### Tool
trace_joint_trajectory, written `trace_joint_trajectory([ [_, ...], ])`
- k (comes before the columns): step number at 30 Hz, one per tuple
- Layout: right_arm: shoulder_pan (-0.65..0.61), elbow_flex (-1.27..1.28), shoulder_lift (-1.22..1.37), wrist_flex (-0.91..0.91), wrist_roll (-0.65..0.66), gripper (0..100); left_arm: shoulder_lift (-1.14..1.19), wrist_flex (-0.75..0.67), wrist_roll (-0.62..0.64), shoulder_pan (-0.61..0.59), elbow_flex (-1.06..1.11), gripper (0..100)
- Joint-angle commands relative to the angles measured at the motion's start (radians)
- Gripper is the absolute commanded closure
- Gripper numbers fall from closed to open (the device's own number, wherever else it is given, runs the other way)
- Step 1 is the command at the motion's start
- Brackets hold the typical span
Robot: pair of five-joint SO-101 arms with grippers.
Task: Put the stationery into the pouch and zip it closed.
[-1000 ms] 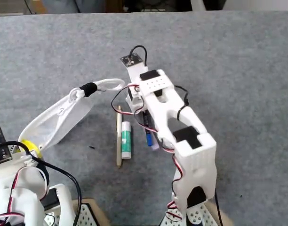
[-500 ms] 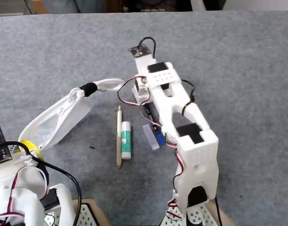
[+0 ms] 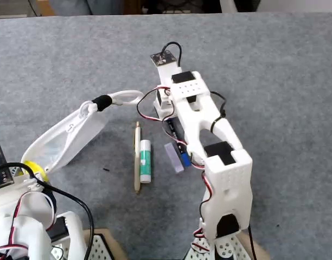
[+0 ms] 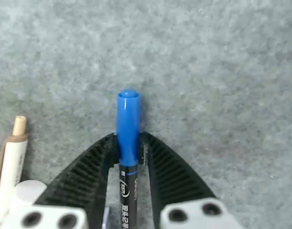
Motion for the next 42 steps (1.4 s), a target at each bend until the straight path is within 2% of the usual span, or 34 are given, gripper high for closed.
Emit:
trace_joint_trajectory([
  [1, 0.008, -0.077, -0.03, -0.005, 0.0, 98.6, 0.008, -0.002, 0.003, -0.013, 0.007, 97],
  [13, 0.0, -0.332, -0.456, 0.215, -0.009, 98.6, 0.008, -0.002, 0.003, -0.013, 0.007, 97],
  [16, -0.057, -0.358, -0.61, 0.219, -0.006, 98.6, 0.008, -0.002, 0.003, -0.013, 0.007, 97],
  [19, -0.18, -0.364, -0.763, 0.209, -0.002, 98.6, 0.008, -0.002, 0.003, -0.013, 0.007, 97],
  [24, -0.446, -0.318, -0.957, 0.083, 0.0, 98.6, 0.008, -0.002, 0.003, -0.013, 0.007, 97],
  [27, -0.56, -0.252, -1.015, -0.028, 0.002, 98.6, 0.008, -0.002, 0.003, -0.013, 0.007, 97],
  [36, -0.671, -0.194, -1.032, -0.207, 0.048, 98.6, 0.008, -0.002, 0.003, -0.013, 0.007, 97],
  [42, -0.715, -0.186, -1.02, -0.394, -0.018, 98.6, 0.008, -0.002, 0.003, -0.013, 0.007, 97],
])
